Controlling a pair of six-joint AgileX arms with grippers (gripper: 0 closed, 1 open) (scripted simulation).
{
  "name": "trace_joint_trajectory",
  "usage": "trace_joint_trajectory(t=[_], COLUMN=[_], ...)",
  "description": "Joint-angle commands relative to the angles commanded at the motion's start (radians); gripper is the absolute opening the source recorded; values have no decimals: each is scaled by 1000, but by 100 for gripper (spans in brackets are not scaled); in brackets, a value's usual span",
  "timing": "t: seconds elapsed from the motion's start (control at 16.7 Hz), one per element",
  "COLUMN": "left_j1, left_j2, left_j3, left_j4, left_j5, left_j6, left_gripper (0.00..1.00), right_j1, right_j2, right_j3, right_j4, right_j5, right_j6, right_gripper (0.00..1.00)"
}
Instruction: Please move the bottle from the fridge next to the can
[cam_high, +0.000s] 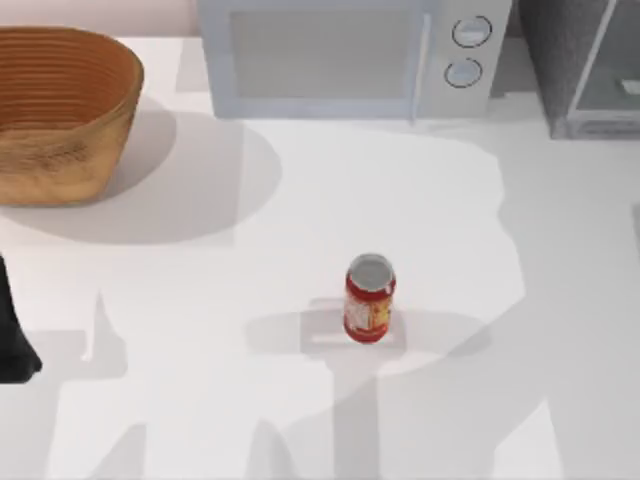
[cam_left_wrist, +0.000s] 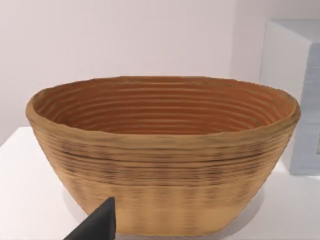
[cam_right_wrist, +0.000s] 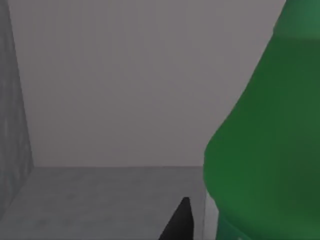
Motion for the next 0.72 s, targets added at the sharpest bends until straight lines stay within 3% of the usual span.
trace_joint_trajectory(t=[0.12, 0.18, 0.72], left_j1=[0, 0, 0], left_j2=[0, 0, 0], left_j3=[0, 0, 0], left_j4=[0, 0, 0], left_j5=[0, 0, 0], left_j6=[0, 0, 0], left_gripper=[100, 100, 100], right_j1=[0, 0, -3], right_j2=[0, 0, -4], right_j3=[0, 0, 1], right_j4=[0, 0, -3], right_j5=[0, 0, 0], right_j6=[0, 0, 1], right_gripper=[2, 0, 0])
